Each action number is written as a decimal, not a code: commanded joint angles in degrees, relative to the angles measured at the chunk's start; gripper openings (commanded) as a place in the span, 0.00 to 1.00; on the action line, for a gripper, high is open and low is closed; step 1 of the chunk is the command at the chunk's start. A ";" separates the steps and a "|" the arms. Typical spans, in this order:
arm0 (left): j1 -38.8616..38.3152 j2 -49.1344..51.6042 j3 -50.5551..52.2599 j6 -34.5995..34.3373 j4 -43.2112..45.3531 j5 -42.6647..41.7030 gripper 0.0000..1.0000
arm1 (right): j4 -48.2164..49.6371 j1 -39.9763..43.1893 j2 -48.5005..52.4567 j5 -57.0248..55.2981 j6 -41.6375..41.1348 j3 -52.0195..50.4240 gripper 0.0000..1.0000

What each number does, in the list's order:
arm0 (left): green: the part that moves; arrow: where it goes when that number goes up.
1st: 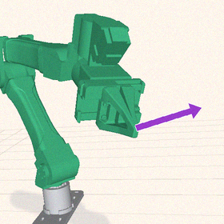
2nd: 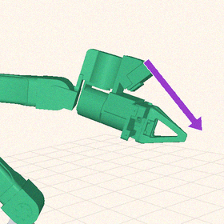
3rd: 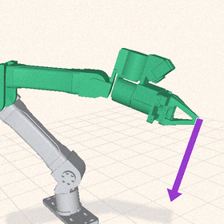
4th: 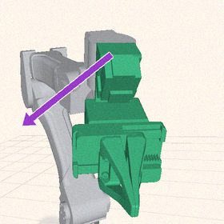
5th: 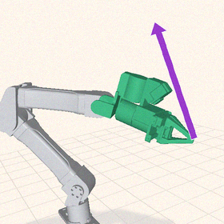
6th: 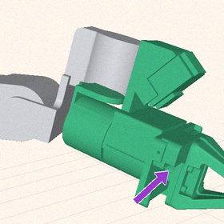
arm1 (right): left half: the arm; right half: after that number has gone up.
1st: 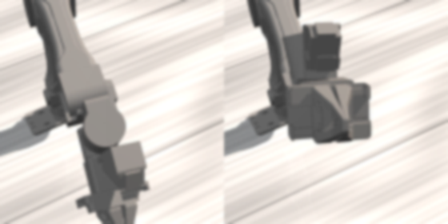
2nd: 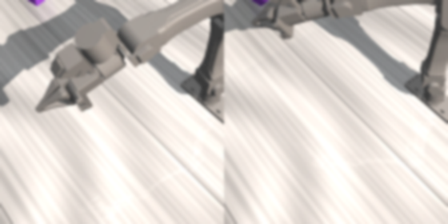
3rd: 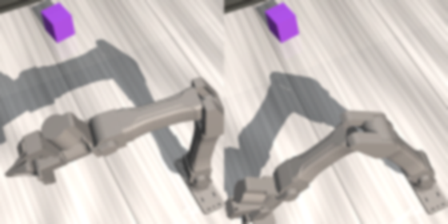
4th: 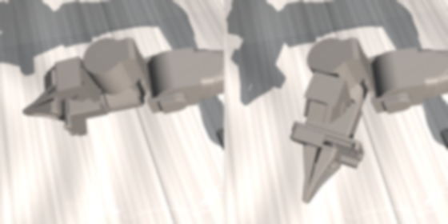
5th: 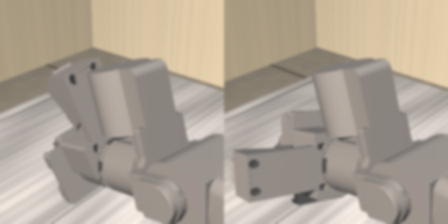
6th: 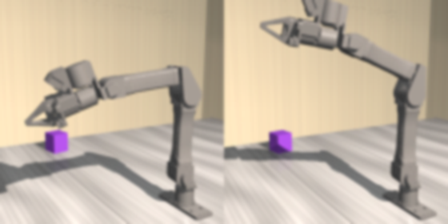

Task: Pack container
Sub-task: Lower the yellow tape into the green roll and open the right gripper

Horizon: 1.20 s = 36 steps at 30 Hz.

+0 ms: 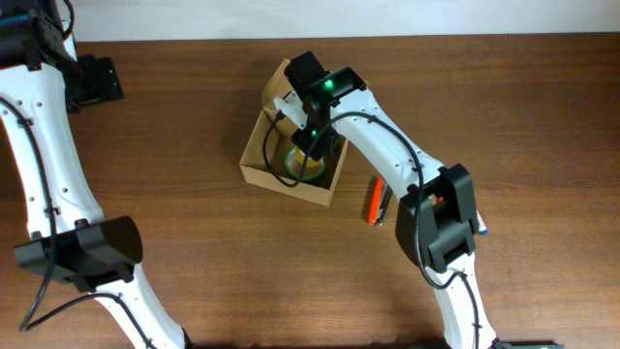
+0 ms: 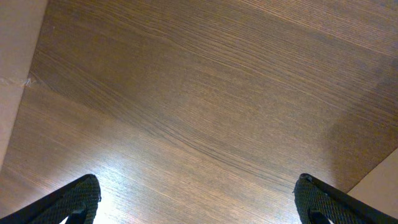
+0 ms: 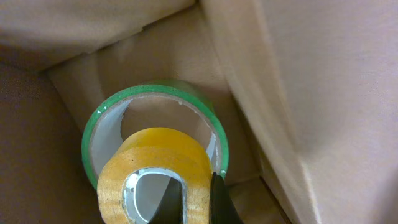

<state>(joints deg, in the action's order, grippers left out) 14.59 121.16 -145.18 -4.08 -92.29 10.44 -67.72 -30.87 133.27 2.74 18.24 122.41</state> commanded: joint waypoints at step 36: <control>0.20 -1.07 -0.68 0.52 0.11 -0.59 0.99 | 1.27 -1.84 5.05 3.28 -1.14 0.66 0.18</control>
<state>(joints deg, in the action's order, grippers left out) 14.59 121.16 -145.18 -4.08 -92.29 10.44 -66.43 -31.99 138.06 4.95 17.69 122.41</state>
